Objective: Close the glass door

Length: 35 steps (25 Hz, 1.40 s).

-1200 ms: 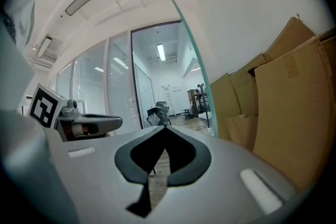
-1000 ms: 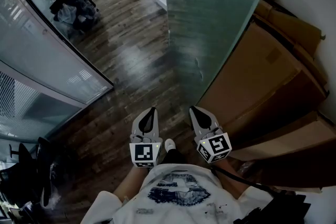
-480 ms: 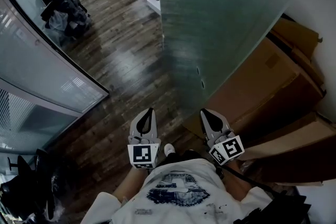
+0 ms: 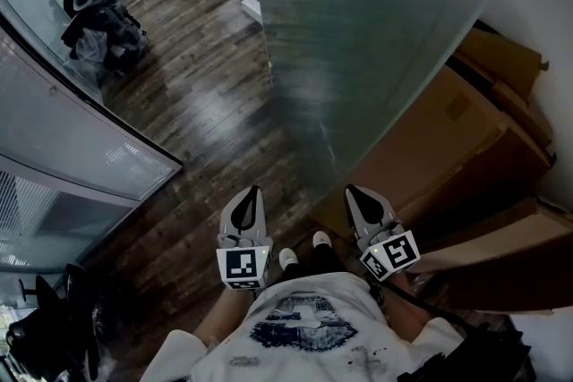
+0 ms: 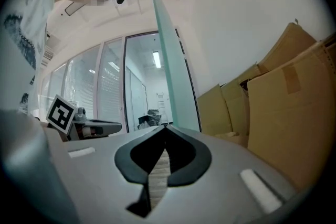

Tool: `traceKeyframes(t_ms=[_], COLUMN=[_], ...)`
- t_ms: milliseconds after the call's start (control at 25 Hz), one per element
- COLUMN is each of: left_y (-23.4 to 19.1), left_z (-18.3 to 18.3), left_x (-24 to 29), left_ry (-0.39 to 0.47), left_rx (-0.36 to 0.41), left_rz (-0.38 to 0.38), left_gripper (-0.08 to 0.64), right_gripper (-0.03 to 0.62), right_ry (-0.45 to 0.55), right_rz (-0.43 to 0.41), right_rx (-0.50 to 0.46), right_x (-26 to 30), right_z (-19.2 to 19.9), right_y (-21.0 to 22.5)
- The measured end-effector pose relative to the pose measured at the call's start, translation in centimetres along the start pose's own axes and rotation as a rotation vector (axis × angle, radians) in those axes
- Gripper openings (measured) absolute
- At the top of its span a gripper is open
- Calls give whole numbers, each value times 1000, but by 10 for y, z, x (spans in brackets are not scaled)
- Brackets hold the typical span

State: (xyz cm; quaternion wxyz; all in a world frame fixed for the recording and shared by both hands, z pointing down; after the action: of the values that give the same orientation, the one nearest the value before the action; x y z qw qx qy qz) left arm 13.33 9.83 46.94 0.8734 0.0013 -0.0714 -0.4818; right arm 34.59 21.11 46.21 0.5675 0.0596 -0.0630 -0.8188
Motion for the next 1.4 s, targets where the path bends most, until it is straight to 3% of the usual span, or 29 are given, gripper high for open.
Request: traceKeyframes(t_ms=[360, 640, 800, 1080, 1400], left_y=[31, 36, 31, 27, 21], left_z=[-17, -29, -25, -24, -20], left_x=[30, 37, 37, 34, 33], left_ry=[-20, 6, 13, 4, 0], left_rx=[-15, 8, 20, 27, 31], left_rz=[-58, -152, -214, -288, -340], left_gripper=[3, 3, 3, 3, 3], right_gripper=[8, 112, 212, 207, 198], right_ry=[-24, -101, -172, -249, -298], right_rz=[-82, -276, -394, -578, -684], right_rx=[25, 6, -20, -12, -69], right_x=[0, 26, 50, 81, 101], right_z=[13, 24, 38, 55, 59], right_y=[67, 111, 121, 123, 120])
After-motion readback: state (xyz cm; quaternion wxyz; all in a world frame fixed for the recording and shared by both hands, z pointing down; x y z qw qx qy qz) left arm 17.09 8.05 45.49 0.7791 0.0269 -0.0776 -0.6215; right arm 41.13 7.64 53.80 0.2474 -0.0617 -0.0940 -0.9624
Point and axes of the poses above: the fingertips, and each gripper's own axes: x forward along the fingers, y to its right, z out of its underside, the point moved 6 cm from there along -x, backward along the fingers, and after that the axes turned 13 degrees about -z, right-handed, at the moved point
